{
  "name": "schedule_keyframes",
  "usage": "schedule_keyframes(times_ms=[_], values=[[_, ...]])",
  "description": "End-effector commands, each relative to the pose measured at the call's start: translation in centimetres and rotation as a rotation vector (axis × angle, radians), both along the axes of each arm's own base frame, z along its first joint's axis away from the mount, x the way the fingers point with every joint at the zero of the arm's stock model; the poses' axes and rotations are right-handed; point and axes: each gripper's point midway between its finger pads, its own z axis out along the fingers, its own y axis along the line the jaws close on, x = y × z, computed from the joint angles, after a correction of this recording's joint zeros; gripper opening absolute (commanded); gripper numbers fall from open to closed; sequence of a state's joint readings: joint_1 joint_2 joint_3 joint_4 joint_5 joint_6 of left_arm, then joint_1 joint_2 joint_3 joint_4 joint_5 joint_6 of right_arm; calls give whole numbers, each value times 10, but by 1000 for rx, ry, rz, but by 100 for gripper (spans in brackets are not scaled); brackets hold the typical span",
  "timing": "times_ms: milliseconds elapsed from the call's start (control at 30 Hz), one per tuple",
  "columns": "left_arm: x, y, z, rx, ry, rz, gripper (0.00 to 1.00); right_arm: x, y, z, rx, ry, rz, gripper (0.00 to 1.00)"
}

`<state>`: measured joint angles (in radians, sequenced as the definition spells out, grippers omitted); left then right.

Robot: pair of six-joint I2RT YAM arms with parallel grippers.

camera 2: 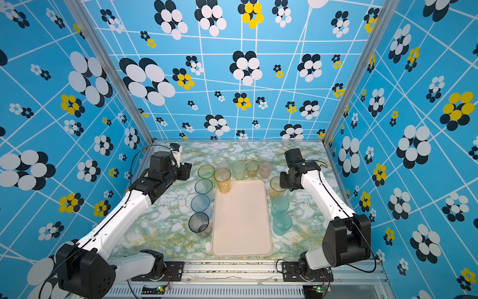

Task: Place the glasses into the tray
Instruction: Pick up the glass from the middle-right of the table.

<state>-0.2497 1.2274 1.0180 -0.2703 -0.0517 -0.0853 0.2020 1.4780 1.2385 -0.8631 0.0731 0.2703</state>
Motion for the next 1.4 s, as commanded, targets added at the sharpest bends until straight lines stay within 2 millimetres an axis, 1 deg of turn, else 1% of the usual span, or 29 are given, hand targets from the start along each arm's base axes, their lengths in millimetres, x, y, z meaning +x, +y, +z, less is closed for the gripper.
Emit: schedule_keyframes(times_ms=[0,267,533,700,1033,1133,1200,1300,1367], values=[[4,-3,4,6,-2,-8,60,-1,1,-10,11,31,3,14],[5,-4,2,4,4,-10,60,-1,1,-9,9,29,5,9],[6,-4,1,4,6,-11,60,-1,-4,1,-14,0,-1,4],[5,-4,1,3,4,-10,60,4,-5,16,-15,-44,-4,2],[4,-4,0,4,6,-11,60,25,0,62,4,-164,14,2],[4,-4,1,5,4,-8,60,29,6,74,25,-189,33,2],[4,-4,1,4,4,-9,60,30,14,81,42,-201,57,2],[4,-3,0,6,5,-7,60,31,30,90,45,-217,103,2],[4,-3,0,6,5,-7,60,32,45,94,44,-221,144,2]])
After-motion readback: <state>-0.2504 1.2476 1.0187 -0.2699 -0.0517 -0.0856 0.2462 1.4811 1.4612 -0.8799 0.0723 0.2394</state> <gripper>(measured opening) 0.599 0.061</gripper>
